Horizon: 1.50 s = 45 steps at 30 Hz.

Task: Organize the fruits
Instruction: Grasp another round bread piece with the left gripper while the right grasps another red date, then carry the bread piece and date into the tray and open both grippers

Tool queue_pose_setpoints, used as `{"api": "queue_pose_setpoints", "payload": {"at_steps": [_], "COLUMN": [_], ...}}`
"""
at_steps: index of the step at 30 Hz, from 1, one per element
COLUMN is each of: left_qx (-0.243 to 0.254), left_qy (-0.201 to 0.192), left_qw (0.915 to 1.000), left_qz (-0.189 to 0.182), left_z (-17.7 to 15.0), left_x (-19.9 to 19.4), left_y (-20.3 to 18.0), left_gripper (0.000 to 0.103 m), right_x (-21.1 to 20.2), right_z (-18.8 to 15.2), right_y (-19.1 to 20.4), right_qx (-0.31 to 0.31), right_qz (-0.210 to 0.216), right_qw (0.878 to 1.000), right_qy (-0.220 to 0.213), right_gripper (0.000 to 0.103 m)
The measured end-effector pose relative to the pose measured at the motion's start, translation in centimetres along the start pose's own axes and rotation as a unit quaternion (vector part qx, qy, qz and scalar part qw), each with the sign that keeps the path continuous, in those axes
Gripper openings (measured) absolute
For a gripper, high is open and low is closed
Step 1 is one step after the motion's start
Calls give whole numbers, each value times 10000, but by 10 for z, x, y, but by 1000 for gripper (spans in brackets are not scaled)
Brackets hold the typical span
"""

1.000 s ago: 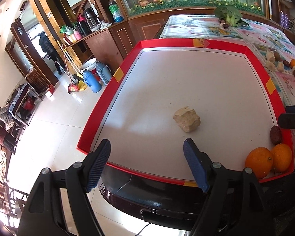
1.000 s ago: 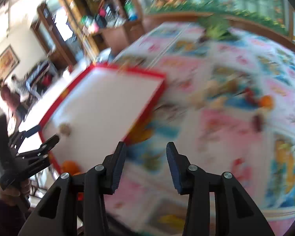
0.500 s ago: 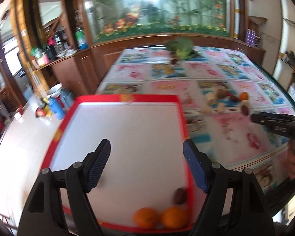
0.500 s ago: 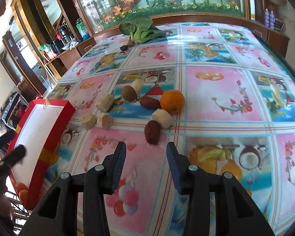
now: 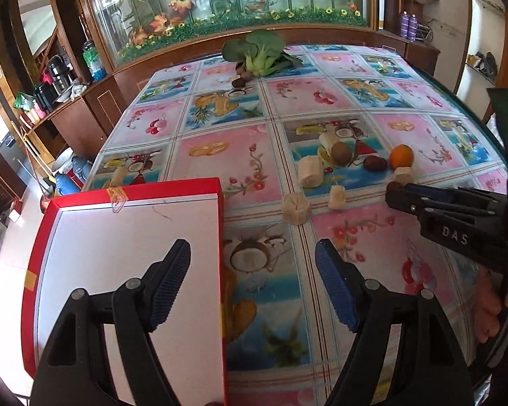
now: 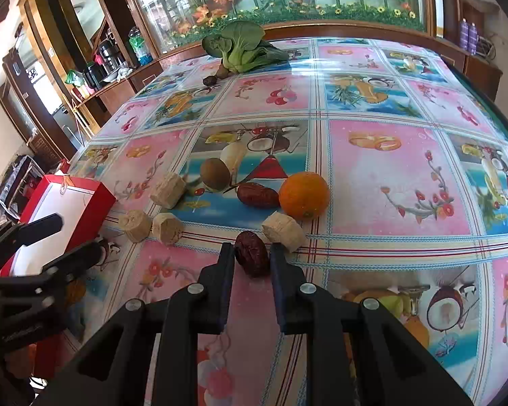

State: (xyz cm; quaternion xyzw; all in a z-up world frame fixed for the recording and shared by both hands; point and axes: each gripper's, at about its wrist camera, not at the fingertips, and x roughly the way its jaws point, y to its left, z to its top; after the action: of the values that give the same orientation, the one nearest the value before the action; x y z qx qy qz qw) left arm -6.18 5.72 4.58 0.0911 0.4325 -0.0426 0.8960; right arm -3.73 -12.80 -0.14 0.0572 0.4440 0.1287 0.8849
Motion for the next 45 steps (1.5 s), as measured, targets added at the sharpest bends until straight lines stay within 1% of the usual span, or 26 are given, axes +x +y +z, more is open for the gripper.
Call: {"api": "queue_pose_setpoints", "payload": {"at_steps": [3, 7, 8, 10, 12, 14, 16, 19, 21, 24, 25, 27, 29, 30, 31, 34, 37, 39, 41, 43, 45], "left_qx": [-61, -2, 27, 99, 120, 127, 194, 358, 429, 384, 332, 248, 225, 248, 281, 344, 225, 259, 196, 94, -34], "left_qy": [166, 341, 354, 339, 356, 473, 507, 430, 493, 658, 623, 603, 574, 550, 531, 473, 450, 295, 105, -133, -309], "left_qw": [9998, 9994, 9993, 9993, 9993, 9988, 9985, 9984, 9979, 9971, 9975, 9977, 9975, 9973, 9972, 9973, 9973, 9981, 9986, 9985, 9982], "left_qz": [64, -64, -63, 77, 66, 37, 11, -23, 3, -37, -79, -198, -352, -417, -445, -442, -542, -471, -479, -520, -511], "left_z": [7, 14, 16, 20, 25, 28, 30, 33, 33, 32, 33, 34, 34, 34, 33, 31, 29, 28, 28, 26, 23], "left_x": [15, 31, 34, 39, 43, 50, 52, 51, 55, 67, 67, 69, 69, 69, 68, 66, 60, 49, 31, 10, -9], "left_y": [0, -9, -12, -15, -17, -19, -23, -30, -32, -29, -28, -27, -28, -30, -32, -37, -37, -38, -36, -28, -18], "left_gripper": [76, 72, 72, 72, 71, 63, 63, 63, 63, 62, 62, 54, 40, 36, 31, 29, 29, 29, 29, 29, 29], "right_x": [-2, -2, -2, -3, -3, -3, -3, -3, -2, -2, -1, -2, -1, -2, -2, -3, -5, -8, -13, -17, -21], "right_z": [-1, -1, -1, -1, -1, -1, -1, -1, -1, -1, -1, -2, -2, -1, -2, -3, -5, -6, -6, -6, -6], "right_y": [-1, -4, -5, -5, -5, -5, -5, -6, -6, -5, -5, -5, -4, -3, -3, -1, 3, 6, 9, 11, 15], "right_qx": [4, 67, 75, 86, 86, 90, 89, 111, 105, 79, 76, 75, 57, 50, 41, 15, -62, -136, -134, -127, -10], "right_qz": [10, 81, 90, 104, 113, 113, 121, 162, 159, 157, 158, 157, 147, 145, 145, 198, 240, 274, 448, 525, 712], "right_qw": [10000, 9999, 9999, 9999, 9999, 9999, 9999, 9998, 9998, 9998, 9998, 9998, 9999, 9999, 9999, 9998, 9997, 9994, 9984, 9977, 9964], "right_qy": [-5, 13, 17, 24, 27, 32, 31, 47, 48, 40, 39, 32, 22, 16, 7, -11, -70, -175, -313, -413, -454], "right_gripper": [19, 19, 19, 20, 20, 20, 20, 20, 20, 20, 20, 19, 19, 19, 19, 19, 19, 19, 19, 19, 19]}}
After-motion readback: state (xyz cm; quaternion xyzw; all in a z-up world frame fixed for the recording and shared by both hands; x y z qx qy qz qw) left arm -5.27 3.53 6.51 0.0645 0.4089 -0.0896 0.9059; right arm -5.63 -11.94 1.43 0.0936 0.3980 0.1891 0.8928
